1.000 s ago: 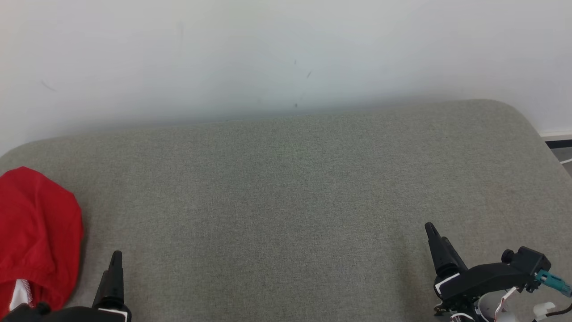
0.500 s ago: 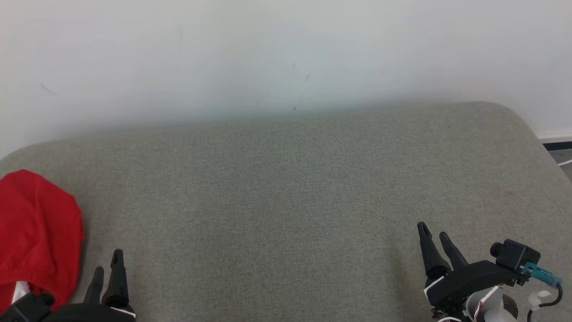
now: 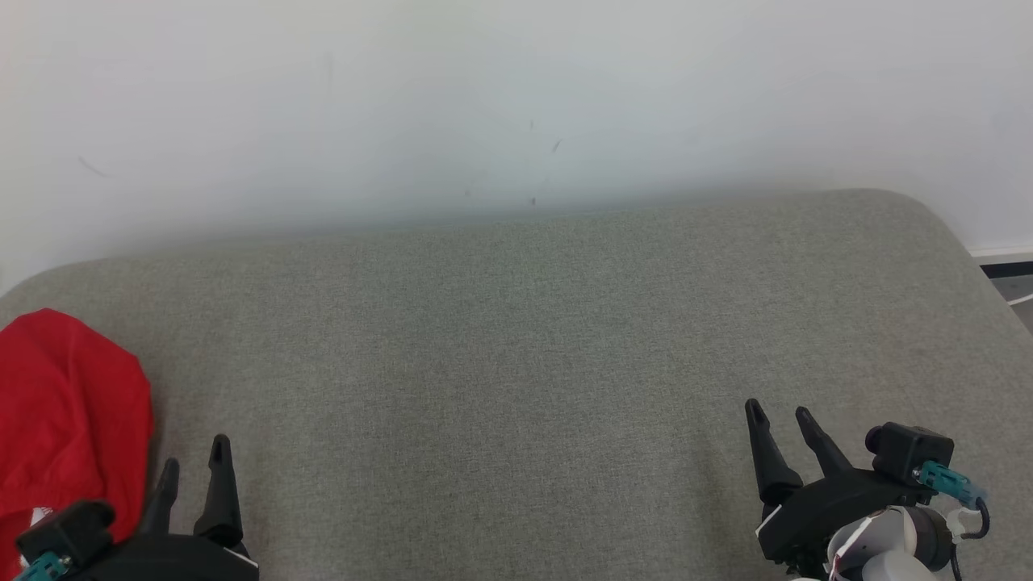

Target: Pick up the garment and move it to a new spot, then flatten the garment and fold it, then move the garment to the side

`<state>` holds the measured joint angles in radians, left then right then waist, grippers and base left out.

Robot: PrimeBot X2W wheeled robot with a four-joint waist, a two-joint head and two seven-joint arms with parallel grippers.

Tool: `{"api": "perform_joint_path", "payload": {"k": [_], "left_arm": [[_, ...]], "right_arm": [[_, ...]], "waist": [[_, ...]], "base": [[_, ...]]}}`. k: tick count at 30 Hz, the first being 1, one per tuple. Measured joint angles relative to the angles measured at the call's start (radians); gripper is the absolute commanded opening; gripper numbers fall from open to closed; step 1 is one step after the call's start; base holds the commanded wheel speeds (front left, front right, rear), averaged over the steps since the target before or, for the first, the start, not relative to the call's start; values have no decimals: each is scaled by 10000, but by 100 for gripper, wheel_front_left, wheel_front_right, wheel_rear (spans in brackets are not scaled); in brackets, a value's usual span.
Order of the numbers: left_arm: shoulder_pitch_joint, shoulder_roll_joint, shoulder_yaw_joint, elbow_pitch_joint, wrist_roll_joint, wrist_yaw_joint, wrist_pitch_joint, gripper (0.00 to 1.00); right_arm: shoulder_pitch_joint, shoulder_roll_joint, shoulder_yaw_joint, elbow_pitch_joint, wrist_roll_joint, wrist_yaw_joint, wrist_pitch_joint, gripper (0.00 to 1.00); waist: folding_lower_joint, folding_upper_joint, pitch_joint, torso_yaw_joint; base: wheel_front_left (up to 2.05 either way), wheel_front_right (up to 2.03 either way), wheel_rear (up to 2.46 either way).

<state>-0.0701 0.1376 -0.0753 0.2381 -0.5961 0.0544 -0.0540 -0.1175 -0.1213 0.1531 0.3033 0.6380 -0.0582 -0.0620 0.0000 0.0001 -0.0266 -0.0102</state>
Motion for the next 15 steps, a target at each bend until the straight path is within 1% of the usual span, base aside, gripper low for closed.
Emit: {"api": "perform_joint_path", "payload": {"k": [2, 4, 15], "left_arm": [[2, 21, -15, -63, 324, 82, 4, 100], [4, 123, -40, -215, 909, 174, 6, 100], [58, 228, -4, -600, 2596, 428, 96, 100]], "right_arm": [[1, -21, 25, -75, -341, -46, 2, 100], [1, -73, 4, -174, -978, -136, 4, 100], [33, -107, -117, -477, -2656, -401, 4, 100]], "waist": [[0, 0, -14, 1], [0, 0, -39, -1], [0, 0, -110, 93]], "base": [[0, 0, 0], [0, 0, 0], [0, 0, 0]]}}
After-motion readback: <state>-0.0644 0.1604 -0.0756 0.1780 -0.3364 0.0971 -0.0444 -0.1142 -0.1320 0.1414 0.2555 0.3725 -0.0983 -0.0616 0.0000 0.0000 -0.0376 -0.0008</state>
